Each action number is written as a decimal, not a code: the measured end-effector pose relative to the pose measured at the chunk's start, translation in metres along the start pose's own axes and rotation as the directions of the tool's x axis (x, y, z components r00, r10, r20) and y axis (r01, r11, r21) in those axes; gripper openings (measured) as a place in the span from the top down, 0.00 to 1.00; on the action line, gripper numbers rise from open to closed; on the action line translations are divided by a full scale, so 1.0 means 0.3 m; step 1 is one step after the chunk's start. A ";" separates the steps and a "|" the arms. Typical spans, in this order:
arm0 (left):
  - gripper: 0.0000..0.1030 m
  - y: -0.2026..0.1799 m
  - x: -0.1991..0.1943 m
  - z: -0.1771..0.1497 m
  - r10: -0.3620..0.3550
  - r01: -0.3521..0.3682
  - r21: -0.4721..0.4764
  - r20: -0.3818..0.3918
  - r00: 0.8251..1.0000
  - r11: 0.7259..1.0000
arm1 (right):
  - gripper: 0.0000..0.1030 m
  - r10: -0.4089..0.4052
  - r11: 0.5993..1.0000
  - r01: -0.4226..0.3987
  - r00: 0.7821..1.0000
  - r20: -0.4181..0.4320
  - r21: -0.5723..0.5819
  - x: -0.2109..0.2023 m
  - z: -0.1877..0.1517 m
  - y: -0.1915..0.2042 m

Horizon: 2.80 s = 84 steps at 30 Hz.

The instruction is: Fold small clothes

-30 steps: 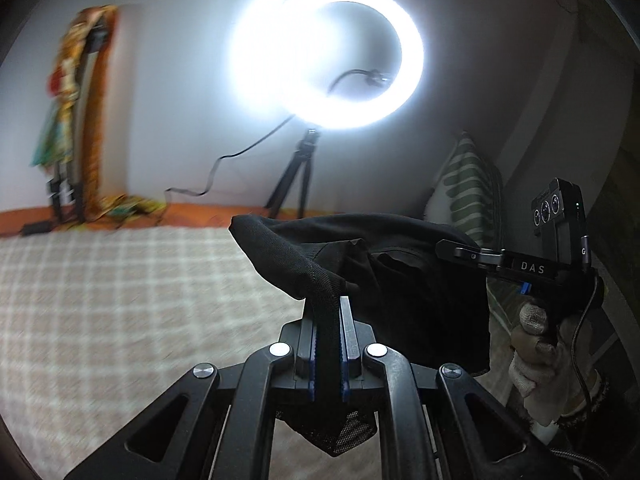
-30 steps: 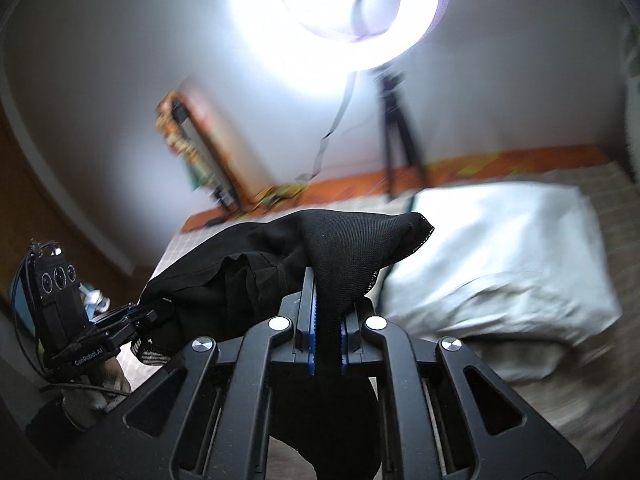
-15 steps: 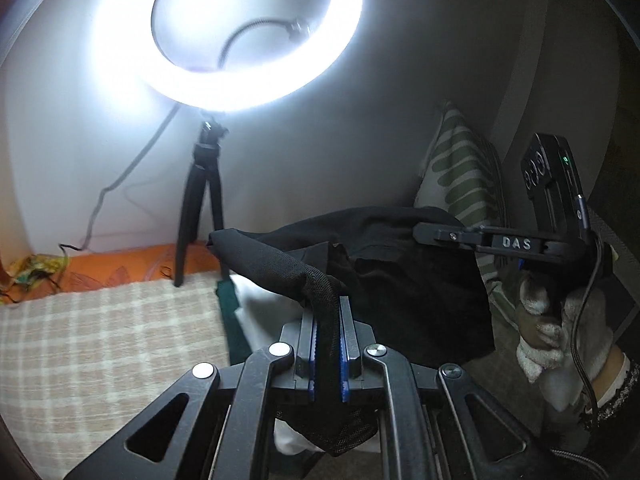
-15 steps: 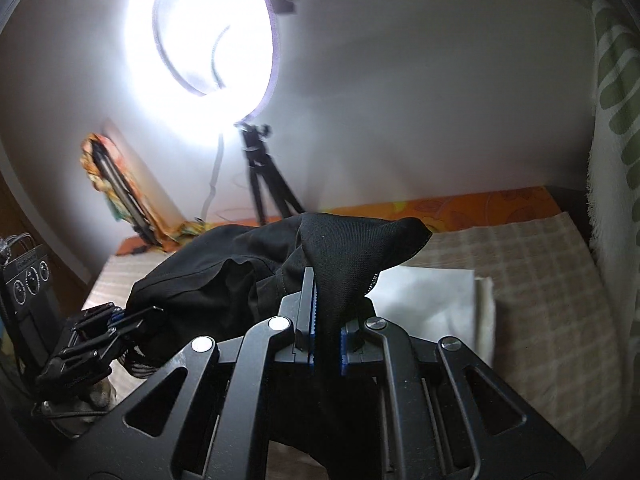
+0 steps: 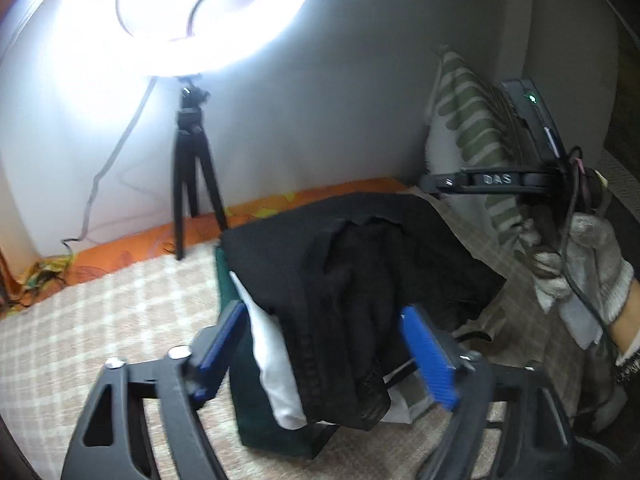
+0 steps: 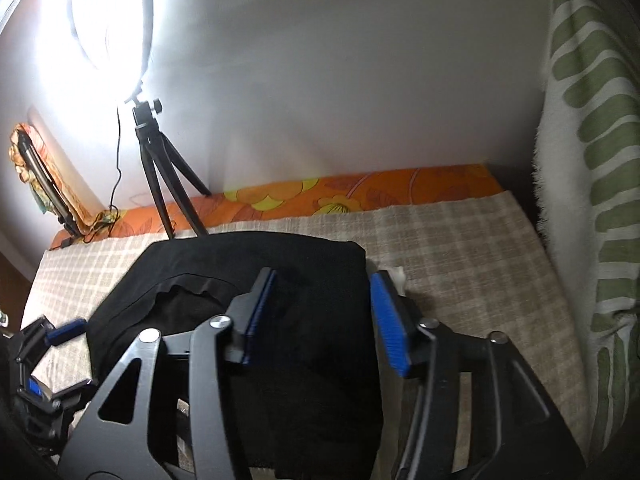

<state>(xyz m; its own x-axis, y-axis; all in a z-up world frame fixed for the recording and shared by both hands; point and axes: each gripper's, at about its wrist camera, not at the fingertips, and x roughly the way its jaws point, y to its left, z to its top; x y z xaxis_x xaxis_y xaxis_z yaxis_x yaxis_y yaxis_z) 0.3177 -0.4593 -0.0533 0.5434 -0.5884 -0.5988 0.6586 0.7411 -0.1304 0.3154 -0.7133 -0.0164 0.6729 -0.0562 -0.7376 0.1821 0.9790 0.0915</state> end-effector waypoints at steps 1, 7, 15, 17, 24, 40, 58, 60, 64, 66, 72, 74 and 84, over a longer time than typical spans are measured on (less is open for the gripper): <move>0.18 -0.001 -0.014 0.001 0.005 -0.005 0.003 0.002 1.000 1.000 | 0.42 -0.004 1.000 0.004 1.000 0.009 0.006 -0.016 -0.004 -0.002; 0.09 -0.001 -0.098 -0.013 0.055 -0.055 0.015 0.007 0.998 0.998 | 0.39 -0.006 1.000 0.005 0.999 0.045 0.021 -0.120 -0.026 0.038; 0.06 -0.017 -0.278 -0.029 0.083 -0.083 0.018 0.040 0.996 0.996 | 0.36 0.000 1.000 -0.001 0.995 0.097 0.008 -0.301 -0.071 0.156; 0.05 -0.022 -0.338 -0.039 0.088 -0.089 0.016 0.053 0.995 0.996 | 0.36 0.006 1.000 -0.007 0.994 0.111 0.012 -0.350 -0.082 0.184; 0.02 -0.027 -0.556 -0.098 0.101 -0.102 0.009 0.100 0.990 0.995 | 0.26 0.019 1.000 -0.020 0.988 0.150 0.003 -0.523 -0.161 0.322; 0.00 -0.005 -0.913 -0.328 0.161 -0.163 -0.003 0.167 0.973 0.987 | 0.03 0.028 0.999 -0.017 0.973 0.228 -0.049 -0.764 -0.442 0.685; 0.00 0.047 -0.988 -0.485 0.219 -0.215 -0.041 0.145 0.965 0.976 | 0.00 -0.063 0.997 0.053 0.967 0.246 0.048 -0.713 -0.667 0.751; 0.00 0.054 -0.986 -0.495 0.220 -0.215 -0.046 0.142 0.965 0.975 | 0.00 -0.069 0.996 0.055 0.968 0.242 0.064 -0.699 -0.684 0.742; 0.01 0.065 -0.978 -0.511 0.241 -0.238 -0.039 0.132 0.961 0.970 | 0.00 -0.082 0.995 0.067 0.970 0.229 0.073 -0.678 -0.698 0.730; 0.01 0.070 -0.973 -0.519 0.250 -0.248 -0.033 0.124 0.960 0.968 | 0.00 -0.090 0.995 0.075 0.969 0.230 0.073 -0.669 -0.703 0.726; 0.01 0.075 -0.967 -0.535 0.262 -0.261 -0.019 0.113 0.958 0.965 | 0.00 -0.105 0.994 0.093 0.969 0.224 0.063 -0.649 -0.711 0.729; 0.01 0.076 -0.968 -0.537 0.264 -0.263 -0.017 0.114 0.958 0.965 | 0.00 -0.110 0.993 0.101 0.969 0.223 0.055 -0.644 -0.714 0.735; 0.01 0.077 -0.968 -0.537 0.266 -0.266 -0.017 0.116 0.957 0.964 | 0.00 -0.111 0.993 0.100 0.968 0.227 0.061 -0.635 -0.713 0.741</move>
<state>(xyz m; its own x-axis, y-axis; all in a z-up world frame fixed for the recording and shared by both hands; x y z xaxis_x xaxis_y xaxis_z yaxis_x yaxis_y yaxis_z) 0.0913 -0.2191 -0.0097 0.7556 -0.4030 -0.5164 0.4812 0.8764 0.0203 0.0743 -0.4430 0.0014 0.7934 -0.2079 -0.5722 0.2917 0.9548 0.0576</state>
